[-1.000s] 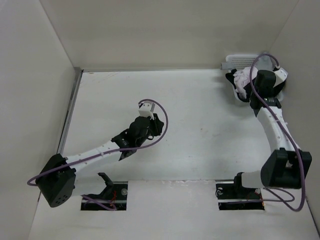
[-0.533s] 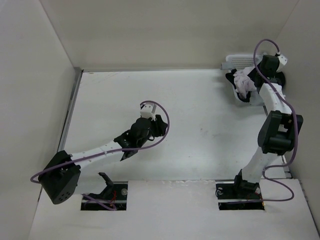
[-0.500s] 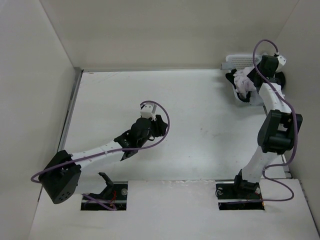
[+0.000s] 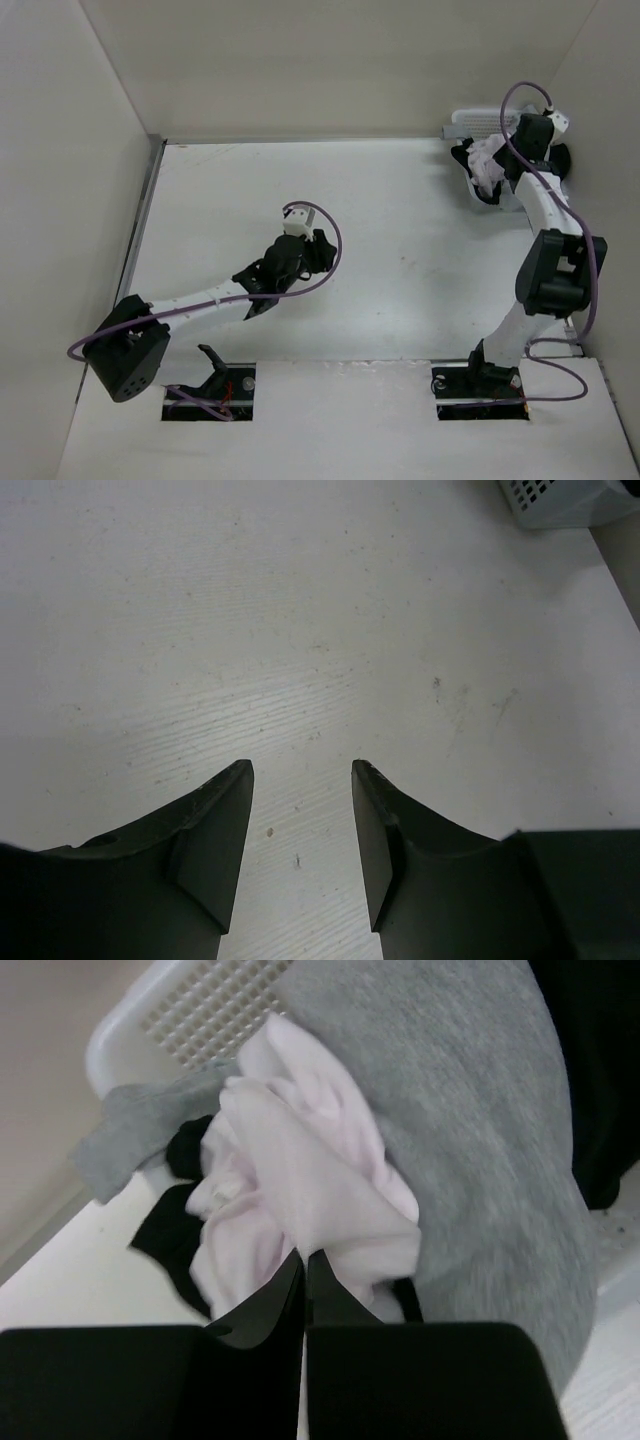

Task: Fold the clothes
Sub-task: Grab the tank top from the pile, then move the tank top to the center of the board

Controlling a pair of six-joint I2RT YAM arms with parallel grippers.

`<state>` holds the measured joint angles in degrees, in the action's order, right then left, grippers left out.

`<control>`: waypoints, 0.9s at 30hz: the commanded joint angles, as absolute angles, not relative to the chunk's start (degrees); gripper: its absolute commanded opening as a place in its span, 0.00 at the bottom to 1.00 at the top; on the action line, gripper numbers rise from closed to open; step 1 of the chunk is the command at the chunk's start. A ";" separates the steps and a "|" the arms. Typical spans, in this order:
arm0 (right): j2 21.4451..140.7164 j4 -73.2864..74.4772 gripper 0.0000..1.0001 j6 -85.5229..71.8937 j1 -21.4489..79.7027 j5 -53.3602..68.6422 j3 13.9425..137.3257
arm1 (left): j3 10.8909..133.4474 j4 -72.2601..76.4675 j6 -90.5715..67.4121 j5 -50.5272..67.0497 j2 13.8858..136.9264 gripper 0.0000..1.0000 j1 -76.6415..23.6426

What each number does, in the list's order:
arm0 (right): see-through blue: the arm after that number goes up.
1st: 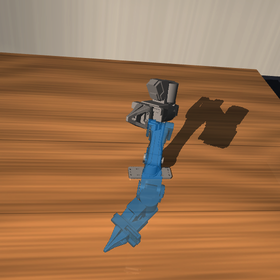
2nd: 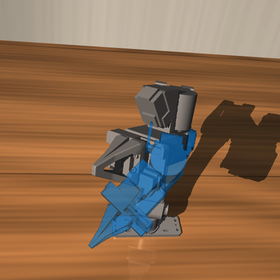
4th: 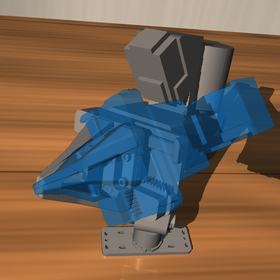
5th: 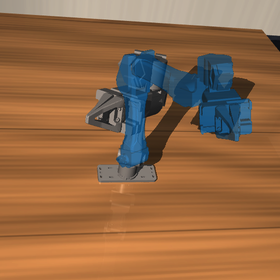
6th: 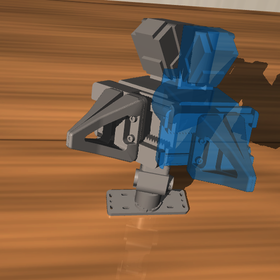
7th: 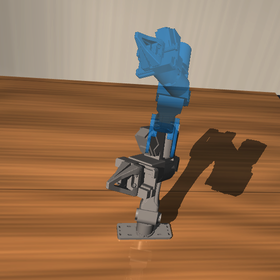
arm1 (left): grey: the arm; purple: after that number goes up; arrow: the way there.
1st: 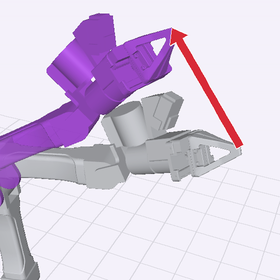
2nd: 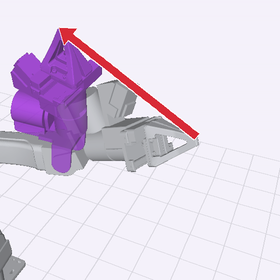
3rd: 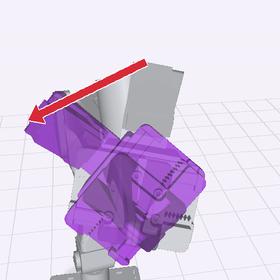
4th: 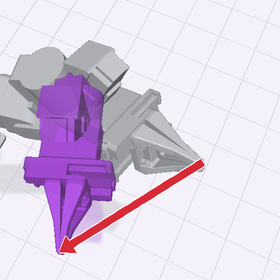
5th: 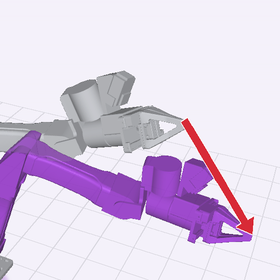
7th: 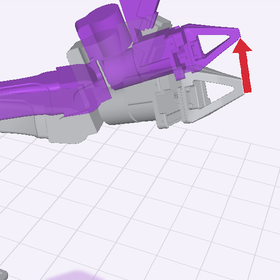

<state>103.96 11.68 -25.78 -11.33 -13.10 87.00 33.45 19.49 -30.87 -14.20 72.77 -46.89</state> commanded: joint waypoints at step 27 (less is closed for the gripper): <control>61.07 -8.33 0.03 -33.39 38.10 0.87 51.89 | 26.10 11.25 -43.15 -10.03 44.90 0.55 -27.72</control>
<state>56.31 -2.70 -27.79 37.91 -3.75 59.66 27.49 12.19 -41.63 -13.93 42.52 -27.79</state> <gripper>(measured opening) 0.043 0.549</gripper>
